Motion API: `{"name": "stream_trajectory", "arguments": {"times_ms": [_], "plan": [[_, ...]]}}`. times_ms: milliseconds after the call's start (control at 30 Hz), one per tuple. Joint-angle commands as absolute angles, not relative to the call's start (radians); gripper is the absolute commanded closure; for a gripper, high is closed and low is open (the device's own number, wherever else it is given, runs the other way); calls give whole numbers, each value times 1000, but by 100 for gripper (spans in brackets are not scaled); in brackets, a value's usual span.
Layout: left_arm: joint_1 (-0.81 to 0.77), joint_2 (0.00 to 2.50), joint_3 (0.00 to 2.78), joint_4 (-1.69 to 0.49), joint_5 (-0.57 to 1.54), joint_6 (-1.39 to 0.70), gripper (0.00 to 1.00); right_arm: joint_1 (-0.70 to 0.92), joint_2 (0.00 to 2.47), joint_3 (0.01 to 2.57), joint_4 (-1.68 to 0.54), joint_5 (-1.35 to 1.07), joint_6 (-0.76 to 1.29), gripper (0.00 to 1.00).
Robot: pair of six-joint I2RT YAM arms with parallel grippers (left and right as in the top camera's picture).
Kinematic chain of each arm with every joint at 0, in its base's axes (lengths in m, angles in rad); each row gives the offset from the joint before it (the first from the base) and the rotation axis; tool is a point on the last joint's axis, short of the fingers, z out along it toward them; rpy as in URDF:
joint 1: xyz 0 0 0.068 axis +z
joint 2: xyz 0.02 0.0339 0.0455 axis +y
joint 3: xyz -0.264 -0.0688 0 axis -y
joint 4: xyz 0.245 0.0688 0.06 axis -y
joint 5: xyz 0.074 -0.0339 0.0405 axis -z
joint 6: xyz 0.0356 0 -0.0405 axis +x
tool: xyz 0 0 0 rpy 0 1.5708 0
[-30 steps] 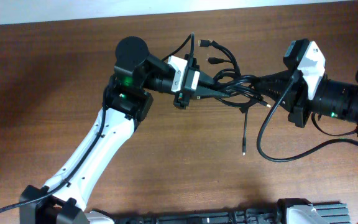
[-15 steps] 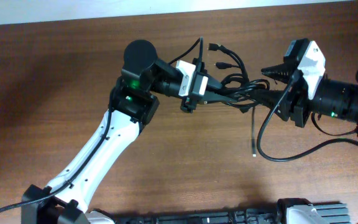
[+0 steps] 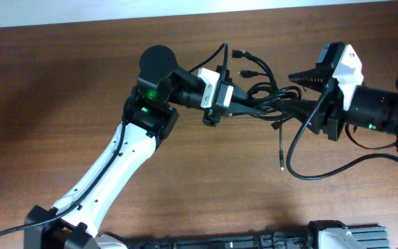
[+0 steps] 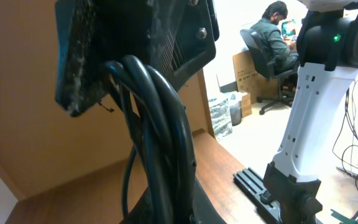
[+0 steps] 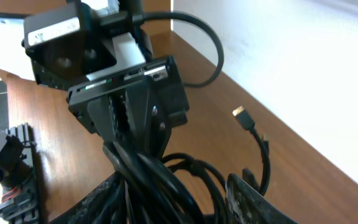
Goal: Untangle cables
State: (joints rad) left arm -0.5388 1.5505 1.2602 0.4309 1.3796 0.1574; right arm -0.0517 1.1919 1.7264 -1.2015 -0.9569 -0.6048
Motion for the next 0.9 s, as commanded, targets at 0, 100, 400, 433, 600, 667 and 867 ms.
{"name": "stream_trajectory", "arguments": {"times_ms": [0, 100, 400, 433, 600, 667, 867], "plan": [[-554, 1537, 1267, 434, 1410, 174, 94, -52, 1187, 1739, -1163, -1003, -598, 50], [-557, 1537, 1267, 434, 1409, 174, 94, -52, 1189, 1739, -1160, -1002, -599, 55], [-565, 1537, 1267, 464, 1409, 174, 96, -52, 1208, 1739, -1178, -1003, -598, 60], [-565, 1537, 1267, 464, 1406, 174, 96, -52, 1211, 1739, -1185, -1002, -599, 60], [-565, 1537, 1267, 464, 1406, 174, 96, -52, 1221, 1739, -1199, -1002, -599, 63], [-565, 1537, 1267, 464, 1406, 174, 96, -52, 1223, 1739, -1198, -1003, -599, 65], [-569, 1537, 1267, 464, 1401, 174, 95, -52, 1224, 1739, -1198, -1003, -599, 81]]}}
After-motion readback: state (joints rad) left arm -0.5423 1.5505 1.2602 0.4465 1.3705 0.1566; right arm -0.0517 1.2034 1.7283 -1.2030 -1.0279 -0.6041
